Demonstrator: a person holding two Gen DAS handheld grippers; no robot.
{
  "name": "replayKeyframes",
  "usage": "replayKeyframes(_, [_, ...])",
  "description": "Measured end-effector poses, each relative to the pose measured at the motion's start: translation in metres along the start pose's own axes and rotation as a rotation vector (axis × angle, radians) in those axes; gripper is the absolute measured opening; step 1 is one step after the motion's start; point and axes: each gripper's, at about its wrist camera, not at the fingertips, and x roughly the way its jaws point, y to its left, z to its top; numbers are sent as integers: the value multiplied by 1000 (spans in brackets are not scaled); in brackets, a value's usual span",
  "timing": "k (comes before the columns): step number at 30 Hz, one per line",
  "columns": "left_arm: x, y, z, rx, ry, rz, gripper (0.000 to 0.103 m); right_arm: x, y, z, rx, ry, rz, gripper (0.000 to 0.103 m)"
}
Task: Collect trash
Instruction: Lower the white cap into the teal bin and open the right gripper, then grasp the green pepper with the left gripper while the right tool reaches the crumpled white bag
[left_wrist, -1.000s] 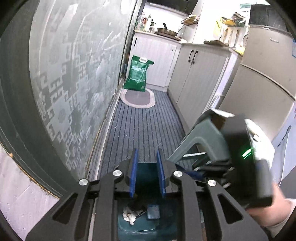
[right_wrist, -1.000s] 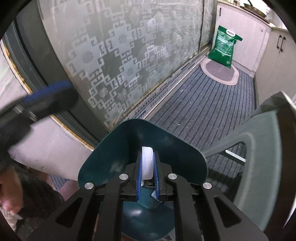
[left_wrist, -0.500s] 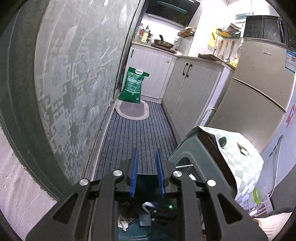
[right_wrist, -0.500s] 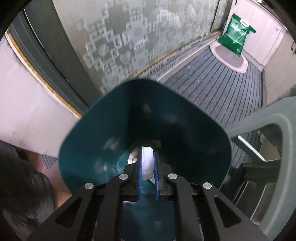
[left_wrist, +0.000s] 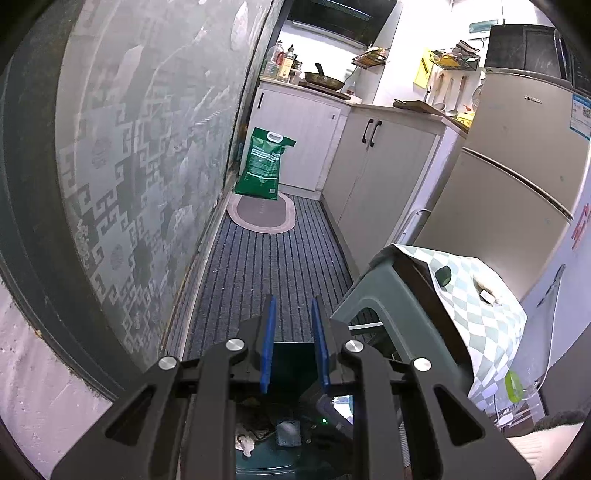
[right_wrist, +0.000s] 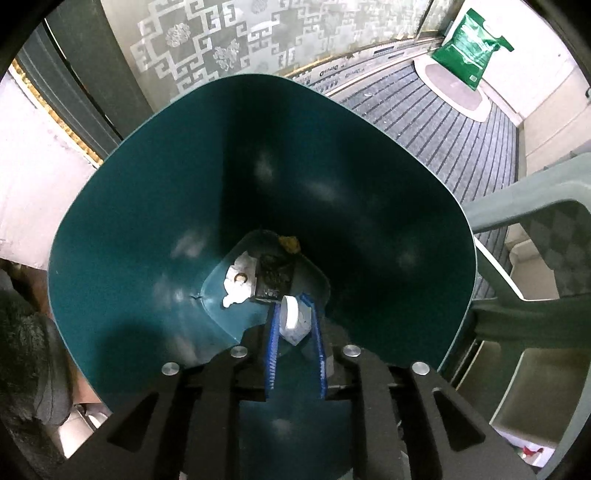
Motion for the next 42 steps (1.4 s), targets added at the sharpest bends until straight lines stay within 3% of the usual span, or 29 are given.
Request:
replayKeyframes(14, [-7,-21,13,19,-48,-19,26,-40,4,-5,-11,-88,75,22])
replayKeyframes(23, [-14,-20,25,4,-88,2,31,-99,3,-2,-11,-238,112,28])
replayKeyframes(31, [-16,-21,32,-13,-112,11,34,-173,-22,-4,37,-423,118,31])
replayKeyframes(42, [2,-47,37,18,-101,-2,41,-233,-94,-29,146,-556,35,40])
